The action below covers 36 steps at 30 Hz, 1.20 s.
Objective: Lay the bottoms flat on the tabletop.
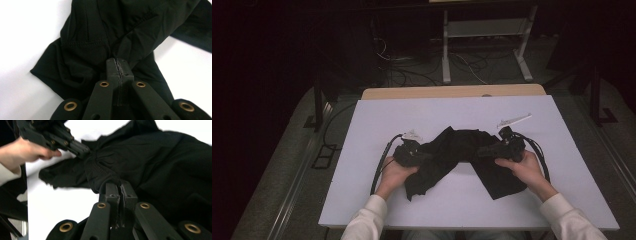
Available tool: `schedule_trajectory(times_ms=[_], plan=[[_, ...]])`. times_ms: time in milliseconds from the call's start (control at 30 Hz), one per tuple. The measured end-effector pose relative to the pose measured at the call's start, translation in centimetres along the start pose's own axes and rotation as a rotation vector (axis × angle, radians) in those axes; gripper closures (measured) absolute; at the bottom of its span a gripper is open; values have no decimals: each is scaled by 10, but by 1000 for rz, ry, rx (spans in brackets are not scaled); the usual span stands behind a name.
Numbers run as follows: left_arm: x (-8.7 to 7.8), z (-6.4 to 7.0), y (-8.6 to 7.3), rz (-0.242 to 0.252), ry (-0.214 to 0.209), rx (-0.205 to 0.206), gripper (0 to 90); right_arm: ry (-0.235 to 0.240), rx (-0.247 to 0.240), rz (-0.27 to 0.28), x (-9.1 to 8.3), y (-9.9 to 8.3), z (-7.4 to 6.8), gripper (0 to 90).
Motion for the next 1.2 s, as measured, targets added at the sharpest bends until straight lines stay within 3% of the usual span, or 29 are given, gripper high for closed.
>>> schedule_trajectory(times_ms=[133,233,367,500,567,700,800,867,933,967,1033,1100,1167,1200], plan=[[-1,12,-9,-48,-22,11,900,31,-8,-24,-2,-13,-7,849],[0,18,-14,-69,-28,20,898,25,-37,-59,-3,-22,-12,849],[-5,19,-7,-9,-30,15,865,30,-25,-56,0,-24,-12,849],[-10,17,9,47,70,28,587,33,-30,-58,3,-24,-15,849],[-8,14,18,59,118,35,507,30,-32,-59,5,-25,-15,849],[6,-2,36,55,163,23,428,32,-39,-64,6,-26,-17,848],[19,-16,48,71,144,-9,419,39,-42,-61,6,-26,-18,847],[30,-24,54,45,134,-28,405,41,-43,-62,7,-26,-18,847],[39,-31,57,20,135,-48,405,48,-46,-66,7,-27,-19,848],[43,-33,58,13,121,-68,455,51,-49,-67,7,-27,-20,848],[49,-35,60,9,87,-71,668,54,-51,-67,8,-27,-21,847],[52,-33,60,4,59,-69,818,57,-49,-66,8,-26,-21,844],[48,-31,62,20,59,-60,859,58,-38,-65,8,-26,-19,813],[44,-31,63,39,64,-60,861,54,-30,-66,8,-25,-19,755]])
Point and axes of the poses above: each handheld gripper's, and its own axes: x roughly forward along the jaws, y roughly out of its top, z roughly to its right, the point moved 4 cm from there along x, roughly forward along the jaws, and after that the axes turned 11 degrees about -y, right-handed, at the moved point
